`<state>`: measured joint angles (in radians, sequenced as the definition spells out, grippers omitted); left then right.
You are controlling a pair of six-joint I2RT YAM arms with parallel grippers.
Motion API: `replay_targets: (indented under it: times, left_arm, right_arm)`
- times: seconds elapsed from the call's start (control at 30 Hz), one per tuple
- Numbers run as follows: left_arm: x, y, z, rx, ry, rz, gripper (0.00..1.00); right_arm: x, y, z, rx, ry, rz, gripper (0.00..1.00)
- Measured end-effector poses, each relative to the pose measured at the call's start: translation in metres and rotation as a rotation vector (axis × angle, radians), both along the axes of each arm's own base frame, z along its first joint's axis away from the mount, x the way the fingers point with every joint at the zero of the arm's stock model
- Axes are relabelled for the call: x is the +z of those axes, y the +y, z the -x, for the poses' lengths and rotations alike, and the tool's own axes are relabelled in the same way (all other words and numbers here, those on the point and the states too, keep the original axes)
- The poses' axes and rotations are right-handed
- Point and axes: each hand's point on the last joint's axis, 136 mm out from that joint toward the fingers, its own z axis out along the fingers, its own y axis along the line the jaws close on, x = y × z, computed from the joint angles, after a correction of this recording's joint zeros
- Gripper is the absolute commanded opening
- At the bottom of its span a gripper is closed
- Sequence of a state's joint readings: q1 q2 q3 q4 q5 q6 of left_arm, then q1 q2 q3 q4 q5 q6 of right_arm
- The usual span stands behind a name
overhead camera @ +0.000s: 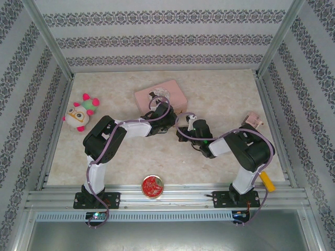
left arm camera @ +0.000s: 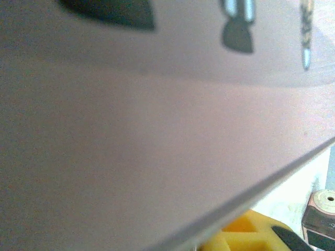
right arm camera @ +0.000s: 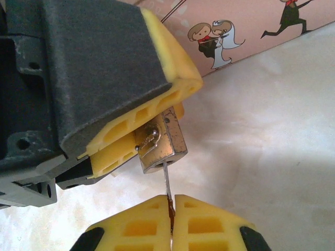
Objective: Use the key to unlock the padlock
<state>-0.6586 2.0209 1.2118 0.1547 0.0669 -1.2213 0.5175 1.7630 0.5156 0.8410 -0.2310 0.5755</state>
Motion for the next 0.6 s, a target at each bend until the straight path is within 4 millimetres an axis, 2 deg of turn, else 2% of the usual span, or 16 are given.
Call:
replay_targets:
  times: [0.37,0.6]
  left_arm:
    - [0.001,-0.002,0.000,-0.001,0.002,0.013,0.09]
    - [0.003,-0.006,0.001,-0.017,0.007,0.030,0.09]
  right_arm:
    - [0.004,-0.002,0.001,0.058,0.020,-0.046,0.06]
    - [0.013,-0.003,-0.008,0.083,0.004,-0.064,0.07]
